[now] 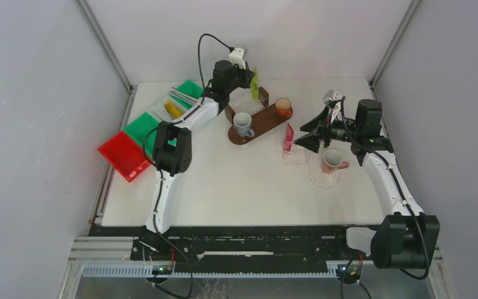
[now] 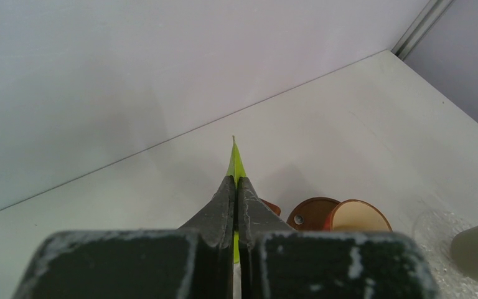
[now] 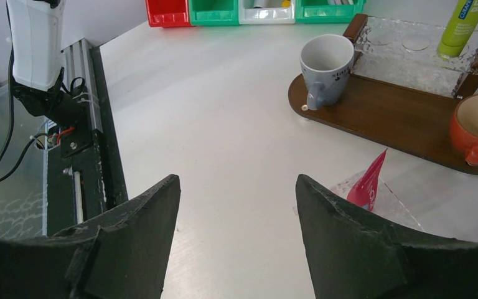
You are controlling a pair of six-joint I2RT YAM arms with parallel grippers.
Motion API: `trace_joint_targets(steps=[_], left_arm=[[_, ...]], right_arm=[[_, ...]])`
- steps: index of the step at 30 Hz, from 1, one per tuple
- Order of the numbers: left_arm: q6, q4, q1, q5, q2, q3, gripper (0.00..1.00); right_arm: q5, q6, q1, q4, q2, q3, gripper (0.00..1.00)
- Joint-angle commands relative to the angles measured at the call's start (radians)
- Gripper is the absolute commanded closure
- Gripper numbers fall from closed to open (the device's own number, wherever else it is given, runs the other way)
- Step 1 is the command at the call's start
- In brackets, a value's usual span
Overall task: Prepare toiletry sets of a toothbrush and toothpaste on the tray
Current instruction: Place the toothpaste in the toothpaste holder.
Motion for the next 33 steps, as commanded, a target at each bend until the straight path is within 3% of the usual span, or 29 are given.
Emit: trace_joint_targets(steps=[1, 19, 28, 33], left_arm=[[-0.006, 0.021, 0.007, -0.022, -0.015, 0.083, 0.99], [0.01, -0.006, 0.005, -0.049, 0.036, 0.1, 0.89], [0.041, -0.003, -0.003, -0.038, 0.013, 0.088, 0.74], [0.069, 0.089, -0.012, -0.066, -0.126, -0.068, 0.58]], right_arm=[[-0.017, -0.009, 0.001, 0.014, -0.016, 0.034, 0.24], [-0.017, -0.008, -0.003, 0.015, -0.03, 0.034, 0.24], [-0.018, -0.008, -0.005, 0.017, -0.033, 0.034, 0.24], [-0.021, -0.008, -0.009, 0.016, -0.035, 0.034, 0.24]])
